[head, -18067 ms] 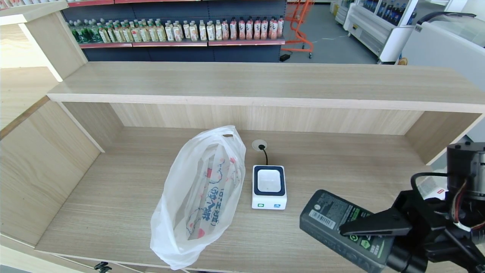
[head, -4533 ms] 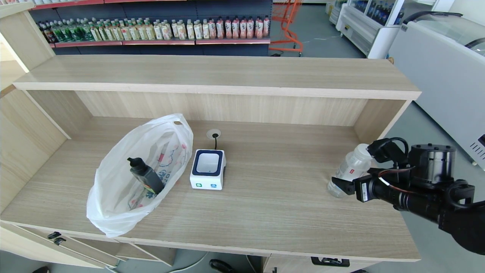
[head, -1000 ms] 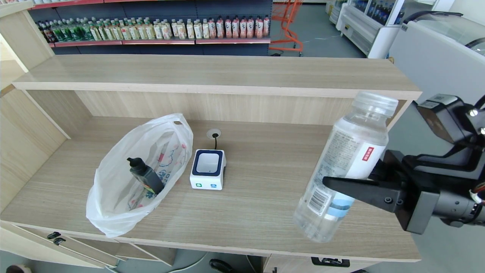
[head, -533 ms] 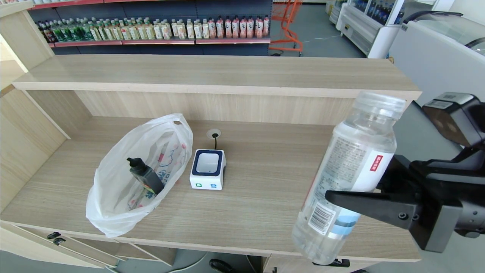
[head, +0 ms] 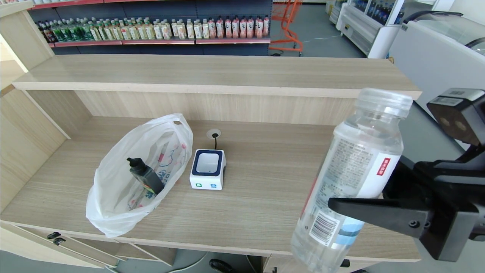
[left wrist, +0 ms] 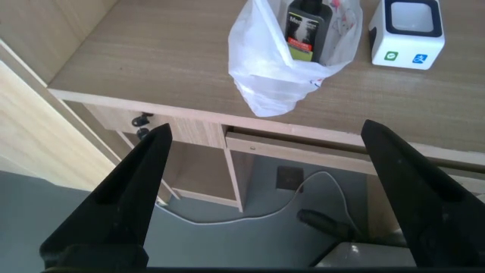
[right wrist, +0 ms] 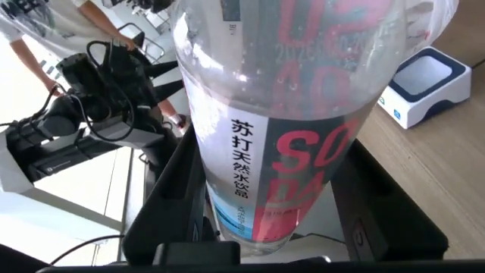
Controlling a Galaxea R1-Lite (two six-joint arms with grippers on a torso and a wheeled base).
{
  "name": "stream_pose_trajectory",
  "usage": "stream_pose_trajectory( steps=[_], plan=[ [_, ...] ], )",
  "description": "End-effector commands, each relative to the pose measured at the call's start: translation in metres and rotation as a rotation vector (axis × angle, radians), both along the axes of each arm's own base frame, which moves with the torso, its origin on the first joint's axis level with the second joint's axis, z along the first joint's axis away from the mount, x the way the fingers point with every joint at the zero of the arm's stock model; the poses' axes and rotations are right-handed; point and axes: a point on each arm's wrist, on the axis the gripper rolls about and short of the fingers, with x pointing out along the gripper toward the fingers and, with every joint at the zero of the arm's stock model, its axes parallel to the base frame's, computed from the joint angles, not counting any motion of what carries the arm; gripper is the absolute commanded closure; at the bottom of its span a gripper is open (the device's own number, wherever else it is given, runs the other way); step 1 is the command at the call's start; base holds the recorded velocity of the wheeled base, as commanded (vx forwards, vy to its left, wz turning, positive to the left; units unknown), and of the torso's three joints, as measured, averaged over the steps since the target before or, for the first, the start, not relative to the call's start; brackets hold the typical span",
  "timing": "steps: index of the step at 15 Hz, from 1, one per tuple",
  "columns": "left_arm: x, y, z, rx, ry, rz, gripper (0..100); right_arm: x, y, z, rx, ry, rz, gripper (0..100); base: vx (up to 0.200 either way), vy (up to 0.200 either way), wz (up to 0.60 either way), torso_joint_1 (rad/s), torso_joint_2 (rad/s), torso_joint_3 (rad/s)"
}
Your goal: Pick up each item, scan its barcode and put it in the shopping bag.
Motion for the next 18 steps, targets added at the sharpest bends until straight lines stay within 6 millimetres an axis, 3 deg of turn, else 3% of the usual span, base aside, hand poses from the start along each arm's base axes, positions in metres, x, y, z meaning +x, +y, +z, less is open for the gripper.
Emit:
stream_pose_trajectory(
  steps=[1, 4, 18],
  plan=[
    [0.0, 0.0, 0.0, 0.0, 0.002, 0.001, 0, -0.001, -0.001, 0.001, 0.0, 0.021, 0.006, 100, 0.0, 0.0, 0.0, 0.0, 0.0, 0.0],
    [0.0, 0.0, 0.0, 0.0, 0.002, 0.001, 0, -0.003, -0.003, 0.009, 0.041, 0.116, 0.002, 100, 0.0, 0.0, 0.0, 0.0, 0.0, 0.0],
    [0.0, 0.0, 0.0, 0.0, 0.002, 0.001, 0, -0.007, -0.023, 0.011, 0.057, 0.095, -0.024, 100, 0.0, 0.0, 0.0, 0.0, 0.0, 0.0]
  ],
)
